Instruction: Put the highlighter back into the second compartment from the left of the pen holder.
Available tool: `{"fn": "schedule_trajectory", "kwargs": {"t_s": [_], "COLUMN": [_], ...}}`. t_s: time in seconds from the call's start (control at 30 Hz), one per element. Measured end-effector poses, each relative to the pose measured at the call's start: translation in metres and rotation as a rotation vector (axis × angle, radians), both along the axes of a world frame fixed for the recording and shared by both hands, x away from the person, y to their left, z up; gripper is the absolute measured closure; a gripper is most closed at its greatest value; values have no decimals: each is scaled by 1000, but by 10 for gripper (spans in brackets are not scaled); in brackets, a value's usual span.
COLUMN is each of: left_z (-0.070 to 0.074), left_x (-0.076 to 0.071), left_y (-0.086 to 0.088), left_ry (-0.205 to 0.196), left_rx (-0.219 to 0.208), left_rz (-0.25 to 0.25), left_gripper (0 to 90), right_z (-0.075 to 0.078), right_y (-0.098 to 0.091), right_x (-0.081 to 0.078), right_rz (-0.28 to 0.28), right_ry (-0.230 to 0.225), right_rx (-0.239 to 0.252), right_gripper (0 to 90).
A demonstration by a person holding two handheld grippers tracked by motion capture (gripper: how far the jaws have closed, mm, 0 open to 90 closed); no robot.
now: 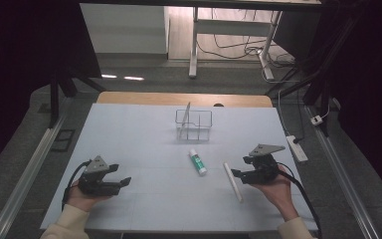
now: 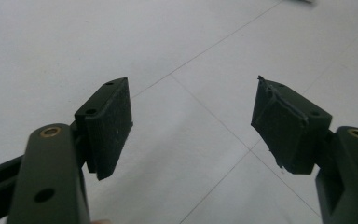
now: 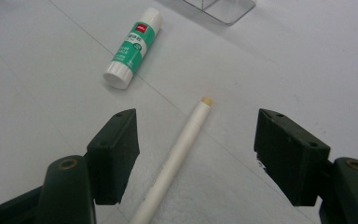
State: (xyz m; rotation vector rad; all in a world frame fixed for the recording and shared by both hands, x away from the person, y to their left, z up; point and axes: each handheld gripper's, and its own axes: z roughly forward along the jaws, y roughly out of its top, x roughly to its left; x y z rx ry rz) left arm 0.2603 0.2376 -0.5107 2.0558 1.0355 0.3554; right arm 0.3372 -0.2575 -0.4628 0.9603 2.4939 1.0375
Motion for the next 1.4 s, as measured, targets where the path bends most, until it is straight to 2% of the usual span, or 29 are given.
{"fn": "schedule_trajectory", "kwargs": {"t_s": [0.23, 0.67, 0.97, 1.4], "left_z": [0, 0, 1, 0], "left_x": [0, 2, 1, 2], "left_y": [-3, -5, -4, -5], "left_ry": [-4, -4, -8, -4], "left_rx": [5, 10, 10, 9], "left_rz": [-9, -15, -10, -13], "left_gripper": [284, 281, 280, 280], "right_z": [3, 2, -8, -21], "right_y": [13, 34, 44, 49], "right_x": [10, 26, 31, 38], "right_rz": [1, 4, 7, -28], "right_ry": [30, 80, 114, 141], "right_rx": [-31, -58, -102, -169], "right_gripper": [310, 314, 321, 330]}}
